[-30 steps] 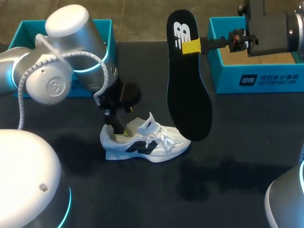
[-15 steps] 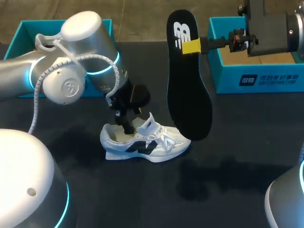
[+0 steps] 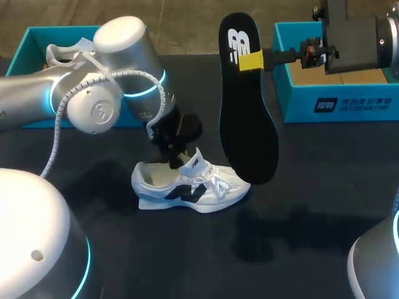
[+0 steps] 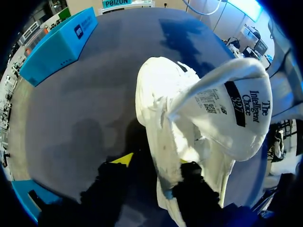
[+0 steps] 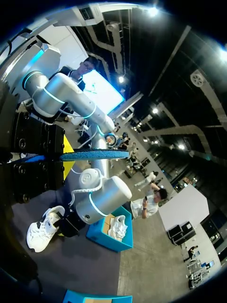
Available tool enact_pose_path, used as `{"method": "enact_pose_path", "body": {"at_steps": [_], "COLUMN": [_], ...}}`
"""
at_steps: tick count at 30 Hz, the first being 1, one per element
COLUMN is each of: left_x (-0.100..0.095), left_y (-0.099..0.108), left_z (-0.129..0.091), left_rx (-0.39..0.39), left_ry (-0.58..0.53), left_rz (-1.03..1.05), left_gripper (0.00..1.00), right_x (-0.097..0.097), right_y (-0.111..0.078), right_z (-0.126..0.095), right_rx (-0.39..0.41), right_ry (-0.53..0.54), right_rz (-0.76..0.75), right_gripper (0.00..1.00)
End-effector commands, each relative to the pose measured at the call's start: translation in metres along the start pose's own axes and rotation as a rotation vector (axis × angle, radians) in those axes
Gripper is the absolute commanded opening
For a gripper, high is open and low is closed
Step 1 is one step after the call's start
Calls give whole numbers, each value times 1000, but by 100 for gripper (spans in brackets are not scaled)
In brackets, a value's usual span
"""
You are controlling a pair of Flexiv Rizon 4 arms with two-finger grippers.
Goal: Take the shoe out of the shoebox, open the shoe tongue, remove and reinsert the insole, then place the shoe into the shoebox
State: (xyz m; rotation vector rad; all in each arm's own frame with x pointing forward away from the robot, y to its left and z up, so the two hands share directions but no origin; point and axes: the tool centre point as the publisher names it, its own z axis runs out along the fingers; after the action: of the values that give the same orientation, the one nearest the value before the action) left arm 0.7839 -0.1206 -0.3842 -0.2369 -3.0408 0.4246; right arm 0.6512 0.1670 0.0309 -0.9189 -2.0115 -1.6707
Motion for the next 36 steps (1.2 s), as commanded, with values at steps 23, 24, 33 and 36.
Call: {"method": "enact_pose_path", "body": {"at_steps": [23,24,33,36], "left_x": [4,5,6,3], "left_y": [-6,-7,-27,-33], "left_z": [-42,-44,-53,-51], "left_rx": [-10,-23,-94,-136], "left_ry": [356,377,536,554], "left_rz": [462,495,782,895], "left_gripper": [0,0,0,0], "right_x": [-1,-1,-1,-1], "right_y": [4,4,4,4], "right_z": [5,5,5,5], "right_rx": [5,5,5,5], "right_ry": [0,0,0,0], "right_rz": [2,2,2,2], "right_gripper": [0,0,0,0]}}
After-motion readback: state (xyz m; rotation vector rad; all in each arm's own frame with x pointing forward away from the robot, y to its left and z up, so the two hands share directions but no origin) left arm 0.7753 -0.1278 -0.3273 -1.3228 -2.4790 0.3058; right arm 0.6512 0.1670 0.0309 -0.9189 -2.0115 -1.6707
